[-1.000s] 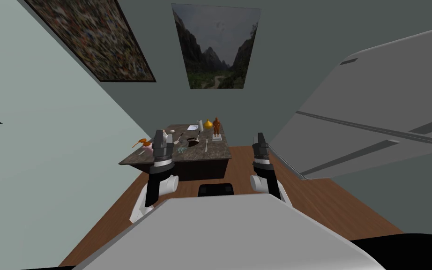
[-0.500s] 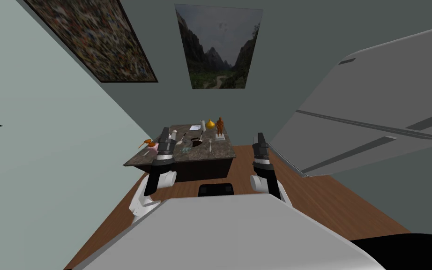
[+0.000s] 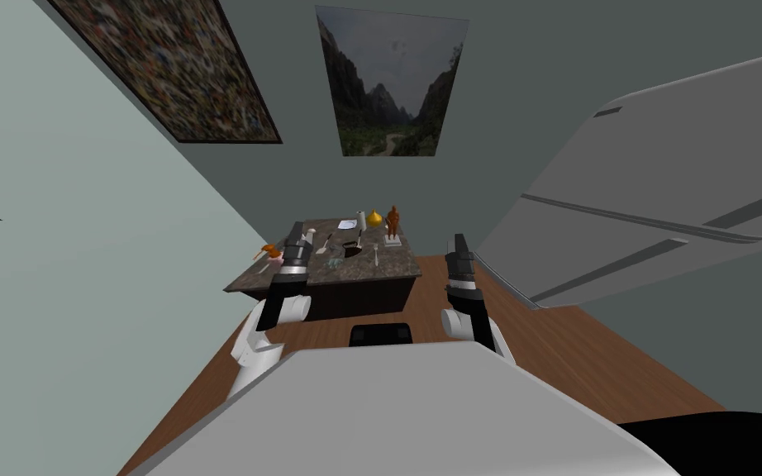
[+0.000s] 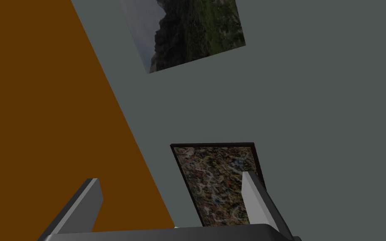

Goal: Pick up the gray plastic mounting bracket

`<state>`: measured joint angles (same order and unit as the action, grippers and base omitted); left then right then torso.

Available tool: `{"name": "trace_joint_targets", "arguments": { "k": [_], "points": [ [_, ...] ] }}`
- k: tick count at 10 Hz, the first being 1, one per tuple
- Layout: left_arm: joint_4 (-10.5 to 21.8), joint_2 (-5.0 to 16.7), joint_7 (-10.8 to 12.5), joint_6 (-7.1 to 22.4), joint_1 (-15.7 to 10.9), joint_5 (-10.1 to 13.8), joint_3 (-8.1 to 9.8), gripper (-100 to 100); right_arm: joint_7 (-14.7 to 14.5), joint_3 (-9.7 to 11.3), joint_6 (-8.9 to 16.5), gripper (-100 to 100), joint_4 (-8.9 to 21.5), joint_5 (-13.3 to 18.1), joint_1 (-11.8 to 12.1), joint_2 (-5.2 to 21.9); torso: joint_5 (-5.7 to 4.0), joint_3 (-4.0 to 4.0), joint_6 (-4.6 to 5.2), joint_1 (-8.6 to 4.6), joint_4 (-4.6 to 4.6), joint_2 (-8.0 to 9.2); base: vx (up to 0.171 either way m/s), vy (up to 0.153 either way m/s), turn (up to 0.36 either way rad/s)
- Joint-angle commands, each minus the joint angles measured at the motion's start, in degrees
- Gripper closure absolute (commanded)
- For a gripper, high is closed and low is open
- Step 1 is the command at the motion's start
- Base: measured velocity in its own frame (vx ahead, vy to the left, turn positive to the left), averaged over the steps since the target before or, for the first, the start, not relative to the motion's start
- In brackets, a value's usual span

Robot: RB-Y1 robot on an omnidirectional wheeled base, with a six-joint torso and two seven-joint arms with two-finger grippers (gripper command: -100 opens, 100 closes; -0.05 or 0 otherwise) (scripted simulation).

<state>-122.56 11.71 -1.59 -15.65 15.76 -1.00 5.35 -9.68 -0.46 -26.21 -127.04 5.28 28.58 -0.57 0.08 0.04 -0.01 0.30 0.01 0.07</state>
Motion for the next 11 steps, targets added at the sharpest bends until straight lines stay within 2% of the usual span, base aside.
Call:
{"name": "trace_joint_targets", "arguments": {
  "k": [1,2,3,4,5,6,7,8,9,10,11],
  "points": [
    [1.1,0.7,0.5,2.9,-1.8,0.6,0.41,-100,0.0,0.0,0.0,0,0.0,0.0,0.0,0.0,0.00,0.00,0.00,0.00,0.00,0.00,-0.037,0.092,-0.022],
    [1.1,0.7,0.5,3.4,-1.8,0.6,0.41,-100,0.0,0.0,0.0,0,0.0,0.0,0.0,0.0,0.01,0.02,0.00,0.06,0.01,0.03,-0.018,0.083,-0.018],
    [2.2,1.2,0.9,5.6,-3.6,1.1,0.80,-100,0.0,0.0,0.0,0,0.0,0.0,0.0,0.0,0.01,0.00,0.00,0.02,0.00,-0.01,-0.015,0.100,-0.018],
    [2.2,1.2,0.9,6.5,-3.6,1.1,0.80,-100,0.0,0.0,0.0,0,0.0,0.0,0.0,0.0,0.01,-0.02,0.01,0.07,-0.01,-0.04,-0.010,0.086,-0.023],
    [3.5,1.7,1.3,8.4,-5.6,1.6,1.21,-100,0.0,0.0,0.0,0,0.0,0.0,0.0,0.0,0.01,-0.03,0.00,0.03,-0.01,-0.06,-0.030,0.105,-0.018],
    [3.5,1.7,1.3,9.6,-5.6,1.6,1.21,-100,0.0,0.0,0.0,0,0.0,0.0,0.0,0.0,0.02,-0.01,0.01,0.09,0.00,-0.02,-0.037,0.087,-0.021],
    [4.8,2.0,1.8,11.2,-7.6,2.0,1.63,-100,0.0,0.0,0.0,0,0.0,0.0,0.0,0.0,0.01,0.01,0.00,0.04,0.00,0.02,-0.033,0.090,-0.015],
    [4.8,2.0,1.8,12.9,-7.6,2.0,1.63,-100,0.0,0.0,0.0,0,0.0,0.0,0.0,0.0,0.01,0.01,0.00,0.05,0.01,0.02,-0.016,0.073,-0.016],
    [6.2,2.2,2.3,14.7,-9.7,2.5,2.06,-100,0.0,0.0,0.0,0,0.0,0.0,0.0,0.0,0.00,-0.01,0.00,-0.02,0.00,-0.02,-0.025,0.094,-0.014],
    [6.2,2.2,2.3,16.6,-9.7,2.5,2.06,-100,0.0,0.0,0.0,0,0.0,0.0,0.0,0.0,0.01,-0.01,0.01,0.04,0.00,-0.02,-0.022,0.078,-0.020],
    [7.8,2.3,2.8,18.4,-11.8,2.8,2.50,-100,0.0,0.0,0.0,0,0.0,0.0,0.0,0.0,0.01,-0.01,-0.01,-0.01,0.00,-0.02,-0.035,0.078,-0.009]
  ]
}}
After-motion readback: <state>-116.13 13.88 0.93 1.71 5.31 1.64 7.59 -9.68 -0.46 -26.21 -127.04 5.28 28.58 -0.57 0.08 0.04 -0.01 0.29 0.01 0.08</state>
